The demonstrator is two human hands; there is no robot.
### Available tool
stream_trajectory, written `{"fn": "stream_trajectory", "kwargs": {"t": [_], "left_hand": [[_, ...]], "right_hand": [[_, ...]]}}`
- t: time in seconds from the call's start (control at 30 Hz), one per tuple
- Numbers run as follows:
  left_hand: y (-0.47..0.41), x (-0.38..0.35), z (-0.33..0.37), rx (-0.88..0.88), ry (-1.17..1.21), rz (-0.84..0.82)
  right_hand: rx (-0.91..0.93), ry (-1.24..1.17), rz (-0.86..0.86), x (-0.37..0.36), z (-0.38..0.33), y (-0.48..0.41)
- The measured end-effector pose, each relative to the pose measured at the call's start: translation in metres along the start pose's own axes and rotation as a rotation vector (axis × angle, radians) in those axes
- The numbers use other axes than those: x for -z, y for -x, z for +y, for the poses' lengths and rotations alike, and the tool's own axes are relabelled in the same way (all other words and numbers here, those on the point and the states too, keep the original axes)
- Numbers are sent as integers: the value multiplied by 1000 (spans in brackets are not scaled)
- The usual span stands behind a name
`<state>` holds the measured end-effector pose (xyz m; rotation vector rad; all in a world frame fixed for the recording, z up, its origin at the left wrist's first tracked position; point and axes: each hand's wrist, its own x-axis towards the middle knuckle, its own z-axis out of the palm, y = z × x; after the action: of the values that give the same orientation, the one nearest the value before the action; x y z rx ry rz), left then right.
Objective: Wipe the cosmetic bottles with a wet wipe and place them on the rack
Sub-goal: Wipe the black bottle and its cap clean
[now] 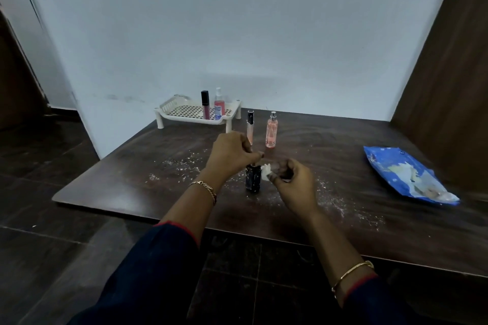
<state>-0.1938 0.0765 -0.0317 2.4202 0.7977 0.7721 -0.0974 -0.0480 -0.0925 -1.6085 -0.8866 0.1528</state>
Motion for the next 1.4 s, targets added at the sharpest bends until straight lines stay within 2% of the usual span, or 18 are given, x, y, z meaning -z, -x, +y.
{"fn": "stream_trajectory", "kwargs": {"t": [0.37,0.5,0.67,0.8,1.1,1.23,1.4], "left_hand": [[3,5,-4,49,376,-145],[1,13,-9,11,322,-253],[1,10,-8,-36,245,-220],[-2,9,-8,-35,260,-236],[-2,9,-11,-37,279,-263],[-3,9,-12,-21,279,-267],[-3,10,-11,-25,258,-281]], "right_hand": [[-19,-29,-10,-4,6,-6],[-24,-17,-5,-5,8,-8],[-4,-98,-47,-12,2,-5],[-8,-74,2,-19,5,-9],[23,76,-66,-11,6,-18],[66,272,-92,-11,16,-8],[77,398,-75,-11,13,0]]}}
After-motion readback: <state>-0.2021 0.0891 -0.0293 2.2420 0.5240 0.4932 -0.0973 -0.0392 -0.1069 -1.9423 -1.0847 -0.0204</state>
